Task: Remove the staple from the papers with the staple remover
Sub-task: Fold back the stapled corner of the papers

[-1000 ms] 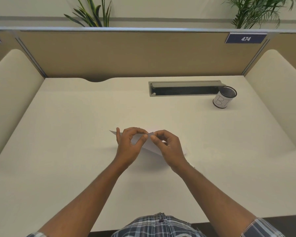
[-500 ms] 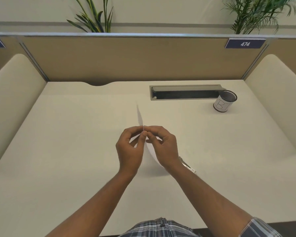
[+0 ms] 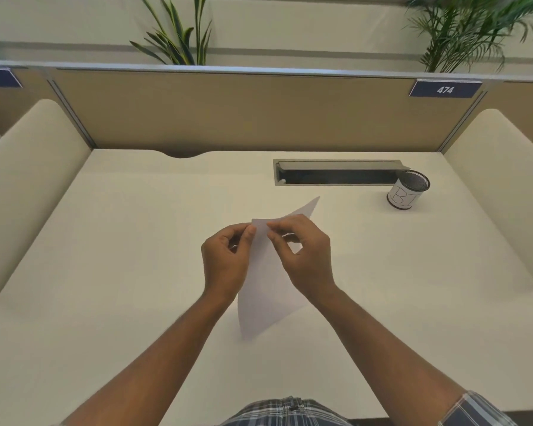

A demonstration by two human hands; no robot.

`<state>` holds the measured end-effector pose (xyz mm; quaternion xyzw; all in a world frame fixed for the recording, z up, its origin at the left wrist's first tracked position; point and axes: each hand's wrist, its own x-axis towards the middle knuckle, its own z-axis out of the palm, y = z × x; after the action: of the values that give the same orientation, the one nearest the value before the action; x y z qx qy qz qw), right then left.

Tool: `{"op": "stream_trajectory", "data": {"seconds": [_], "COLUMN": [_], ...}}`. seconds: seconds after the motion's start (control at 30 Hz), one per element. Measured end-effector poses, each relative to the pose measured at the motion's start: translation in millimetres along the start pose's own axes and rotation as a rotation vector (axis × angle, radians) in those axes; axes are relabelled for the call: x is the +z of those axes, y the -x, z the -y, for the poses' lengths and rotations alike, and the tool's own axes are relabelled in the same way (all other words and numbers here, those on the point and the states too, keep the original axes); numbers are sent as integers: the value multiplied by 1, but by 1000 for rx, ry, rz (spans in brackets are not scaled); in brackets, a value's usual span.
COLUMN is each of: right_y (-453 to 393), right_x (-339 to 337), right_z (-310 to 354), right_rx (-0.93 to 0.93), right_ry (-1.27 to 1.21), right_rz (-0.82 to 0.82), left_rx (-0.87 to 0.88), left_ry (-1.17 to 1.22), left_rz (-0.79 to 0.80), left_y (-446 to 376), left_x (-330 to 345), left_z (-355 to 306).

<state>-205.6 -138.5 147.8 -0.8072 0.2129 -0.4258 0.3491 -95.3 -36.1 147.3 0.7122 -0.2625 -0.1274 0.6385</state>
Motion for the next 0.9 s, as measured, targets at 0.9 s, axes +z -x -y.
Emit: {"op": "stream_trajectory", "data": {"seconds": [0.9], "right_y": [9], "right_x": [-14], "right_z": [-26], "right_rx": [404], "right_ry": [-59], "right_rz": [4], "left_rx": [205], "left_ry": [-343], "left_rz": [138], "left_y": [-6], "left_x": [6], "left_z": [22]}}
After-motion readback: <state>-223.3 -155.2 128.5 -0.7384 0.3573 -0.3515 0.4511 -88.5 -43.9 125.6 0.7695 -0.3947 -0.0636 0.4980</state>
